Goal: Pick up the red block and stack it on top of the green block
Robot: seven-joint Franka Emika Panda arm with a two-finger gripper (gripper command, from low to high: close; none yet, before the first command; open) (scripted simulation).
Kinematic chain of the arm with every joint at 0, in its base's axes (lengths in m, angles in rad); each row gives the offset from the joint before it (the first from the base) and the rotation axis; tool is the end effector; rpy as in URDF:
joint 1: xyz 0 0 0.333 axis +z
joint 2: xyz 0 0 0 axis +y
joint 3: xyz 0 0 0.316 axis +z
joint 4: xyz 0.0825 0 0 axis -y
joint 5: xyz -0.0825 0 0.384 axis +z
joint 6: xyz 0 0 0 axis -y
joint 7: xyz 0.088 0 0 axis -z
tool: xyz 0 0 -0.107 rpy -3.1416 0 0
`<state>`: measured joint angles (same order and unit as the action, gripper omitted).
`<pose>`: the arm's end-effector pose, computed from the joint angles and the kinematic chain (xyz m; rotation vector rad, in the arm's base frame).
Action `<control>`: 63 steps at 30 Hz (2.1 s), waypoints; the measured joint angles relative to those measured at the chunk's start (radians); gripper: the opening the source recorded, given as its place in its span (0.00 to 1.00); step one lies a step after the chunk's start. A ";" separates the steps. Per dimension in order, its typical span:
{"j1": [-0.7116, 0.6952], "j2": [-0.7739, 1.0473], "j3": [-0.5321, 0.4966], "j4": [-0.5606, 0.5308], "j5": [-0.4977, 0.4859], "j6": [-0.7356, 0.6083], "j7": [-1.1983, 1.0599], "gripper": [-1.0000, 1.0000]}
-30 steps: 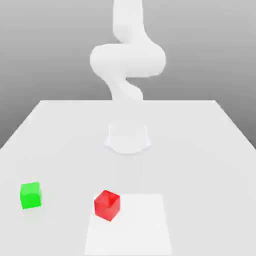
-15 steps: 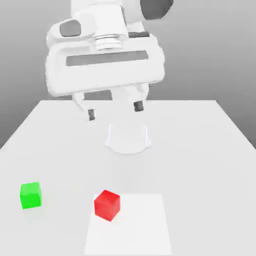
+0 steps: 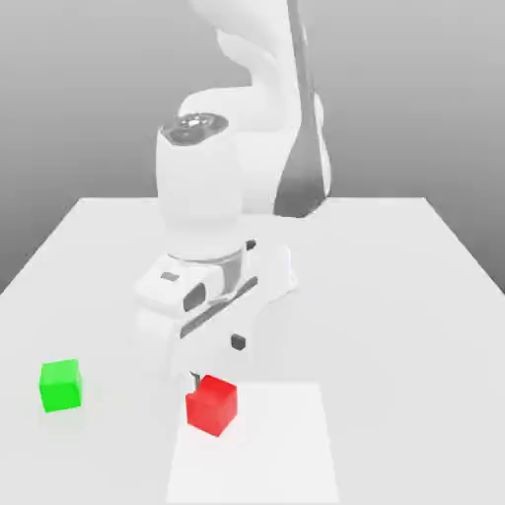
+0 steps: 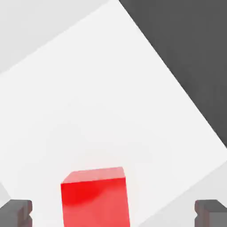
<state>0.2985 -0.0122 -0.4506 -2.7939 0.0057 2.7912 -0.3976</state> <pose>0.3756 -0.0572 0.2130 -3.1142 -0.3758 -0.0156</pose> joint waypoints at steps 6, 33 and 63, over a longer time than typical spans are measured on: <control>-0.006 0.060 0.024 0.016 0.045 0.048 -0.052 0.50; -0.093 0.174 0.145 0.034 0.192 0.135 -0.160 0.00; -0.328 -0.007 -0.083 0.090 -0.027 -0.106 -0.675 0.00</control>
<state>-0.0300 -0.0195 -0.5335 -2.7041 -0.0217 2.6850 -1.0726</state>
